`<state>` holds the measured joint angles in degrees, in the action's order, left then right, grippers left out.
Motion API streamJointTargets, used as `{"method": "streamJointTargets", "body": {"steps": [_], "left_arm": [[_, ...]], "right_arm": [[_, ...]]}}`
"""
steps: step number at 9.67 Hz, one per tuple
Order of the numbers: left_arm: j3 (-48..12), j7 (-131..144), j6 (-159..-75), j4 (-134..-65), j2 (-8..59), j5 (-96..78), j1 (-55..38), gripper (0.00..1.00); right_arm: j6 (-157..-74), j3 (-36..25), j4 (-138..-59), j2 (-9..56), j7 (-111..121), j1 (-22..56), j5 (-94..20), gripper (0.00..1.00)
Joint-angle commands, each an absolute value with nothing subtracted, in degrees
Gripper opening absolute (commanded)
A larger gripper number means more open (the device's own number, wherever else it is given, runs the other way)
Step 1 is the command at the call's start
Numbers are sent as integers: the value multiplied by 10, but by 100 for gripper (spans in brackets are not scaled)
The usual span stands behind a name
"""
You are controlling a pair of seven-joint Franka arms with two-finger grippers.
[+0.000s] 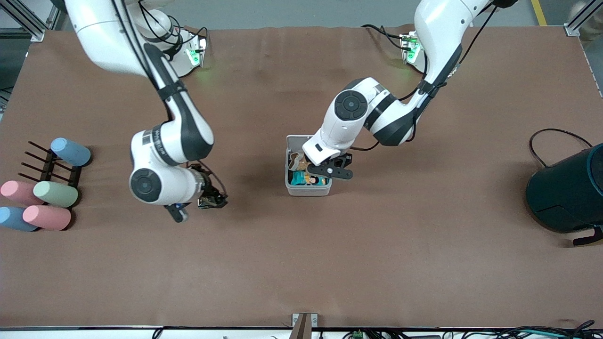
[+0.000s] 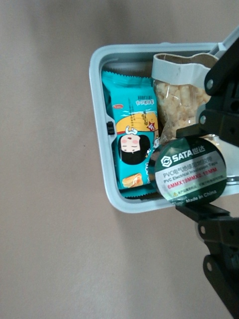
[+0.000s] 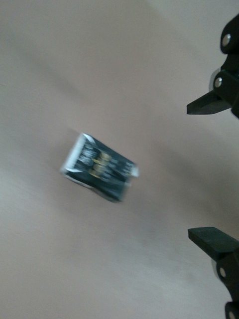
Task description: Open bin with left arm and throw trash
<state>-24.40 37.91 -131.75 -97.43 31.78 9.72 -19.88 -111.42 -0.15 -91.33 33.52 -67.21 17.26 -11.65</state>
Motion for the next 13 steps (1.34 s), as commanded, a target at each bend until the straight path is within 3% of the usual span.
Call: {"method": "streamJointTargets", "body": {"steps": [1, 3, 5, 6, 9, 10, 11, 12, 13], "left_arm": [[-242, 388, -1312, -946, 340, 135, -201, 5], [-241, 388, -1312, -933, 349, 158, -194, 12], [-241, 388, -1311, -933, 349, 157, -194, 64], [-241, 388, -1311, -933, 348, 158, -193, 100], [-241, 388, -1310, -933, 344, 158, -189, 100], [-241, 383, -1308, -933, 338, 159, -181, 100], [-242, 380, -1300, -934, 322, 160, -157, 100], [-245, 374, -1269, -933, 303, 157, -132, 100], [-248, 373, -1240, -933, 270, 149, -101, 100]], "right_arm": [[-1193, -4, -976, 322, -711, 167, -102, 99], [-1230, -8, -976, 336, -765, 174, -96, 99], [-1249, -14, -976, 353, -766, 175, -80, 99], [-1256, -16, -976, 367, -771, 176, -59, 99], [-1276, -21, -976, 388, -780, 186, -52, 98], [-1287, -21, -976, 397, -794, 186, -52, 83], [-1288, -21, -976, 401, -796, 182, -52, 39], [-1286, -21, -976, 400, -793, 179, -50, 15], [-1281, -21, -976, 397, -793, 183, -51, 1]]}}
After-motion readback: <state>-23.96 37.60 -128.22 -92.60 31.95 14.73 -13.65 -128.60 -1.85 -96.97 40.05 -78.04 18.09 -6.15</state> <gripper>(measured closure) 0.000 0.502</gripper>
